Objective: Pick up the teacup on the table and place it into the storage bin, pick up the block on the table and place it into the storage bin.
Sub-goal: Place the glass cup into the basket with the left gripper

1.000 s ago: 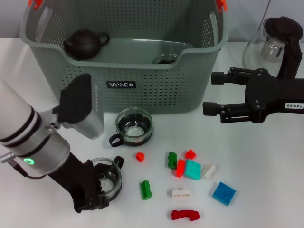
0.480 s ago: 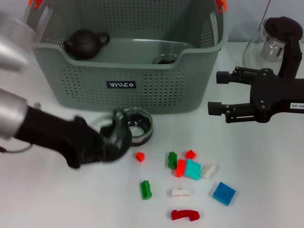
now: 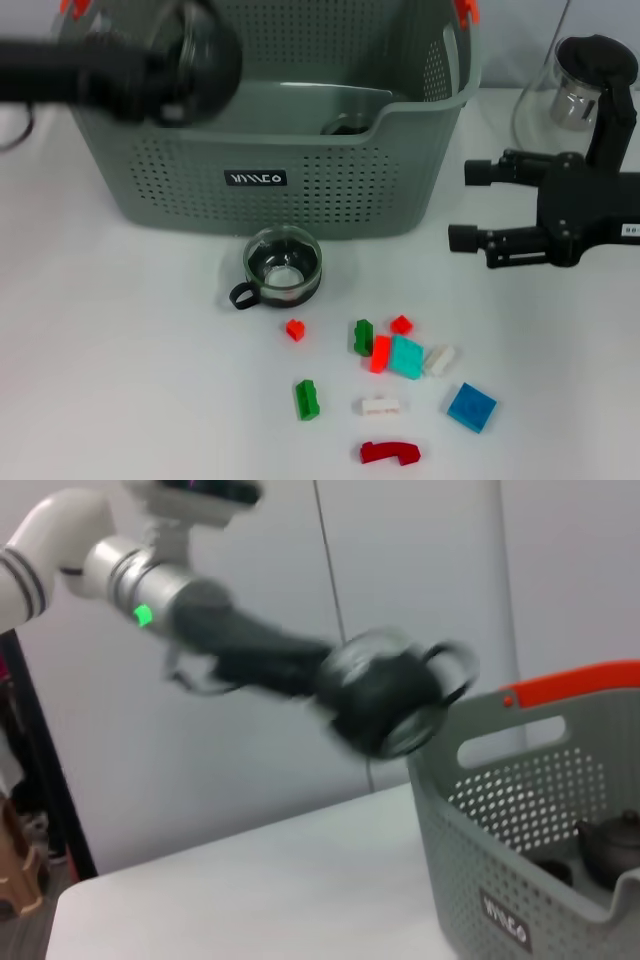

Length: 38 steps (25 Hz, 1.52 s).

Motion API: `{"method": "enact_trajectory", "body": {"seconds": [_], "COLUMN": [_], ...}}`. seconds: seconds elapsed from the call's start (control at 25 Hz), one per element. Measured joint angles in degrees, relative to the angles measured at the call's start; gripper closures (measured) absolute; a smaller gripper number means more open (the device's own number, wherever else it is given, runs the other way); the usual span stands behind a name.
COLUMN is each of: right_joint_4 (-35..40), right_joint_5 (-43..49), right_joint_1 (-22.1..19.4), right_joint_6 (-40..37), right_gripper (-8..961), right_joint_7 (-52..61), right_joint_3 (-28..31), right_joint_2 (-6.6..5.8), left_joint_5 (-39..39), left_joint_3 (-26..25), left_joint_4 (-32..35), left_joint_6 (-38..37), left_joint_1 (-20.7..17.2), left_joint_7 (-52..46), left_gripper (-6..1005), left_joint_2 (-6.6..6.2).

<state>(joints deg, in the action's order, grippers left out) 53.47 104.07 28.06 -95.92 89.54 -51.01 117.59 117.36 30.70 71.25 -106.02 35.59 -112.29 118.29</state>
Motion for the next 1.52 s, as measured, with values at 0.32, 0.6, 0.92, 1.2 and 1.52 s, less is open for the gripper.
{"method": "enact_trajectory", "body": {"seconds": [0.32, 0.6, 0.92, 1.2, 1.52], "right_joint_4": [-0.57, -1.59, -2.27, -2.78, -2.87], "right_joint_5": [3.03, 3.08, 3.08, 3.07, 3.07], "right_joint_1": [1.15, 1.26, 1.29, 1.3, 1.28], "right_joint_6": [-0.46, -0.01, 0.75, 0.75, 0.8], "right_gripper": [6, 7, 6, 7, 7], "right_joint_7": [0.45, 0.46, 0.45, 0.12, 0.04], "right_joint_3": [0.19, 0.43, 0.48, 0.47, 0.47], "right_joint_2": [0.25, -0.02, -0.17, -0.17, -0.17], "left_joint_5": [1.49, 3.53, 4.24, 4.29, 4.28], "left_joint_3": [10.68, 18.0, 25.77, 27.58, 27.72], "left_joint_4": [-15.92, -28.68, -30.68, -31.25, -33.43], "left_joint_6": [27.88, 49.33, 57.76, 60.57, 63.38], "left_joint_1": [7.16, 11.91, 13.06, 14.09, 15.12], "left_joint_7": [-0.74, -1.41, -1.3, -1.46, -1.28], "left_gripper": [946, 946, 947, 944, 945], "left_joint_2": [-2.32, -2.13, 0.36, 1.33, 1.4]}}
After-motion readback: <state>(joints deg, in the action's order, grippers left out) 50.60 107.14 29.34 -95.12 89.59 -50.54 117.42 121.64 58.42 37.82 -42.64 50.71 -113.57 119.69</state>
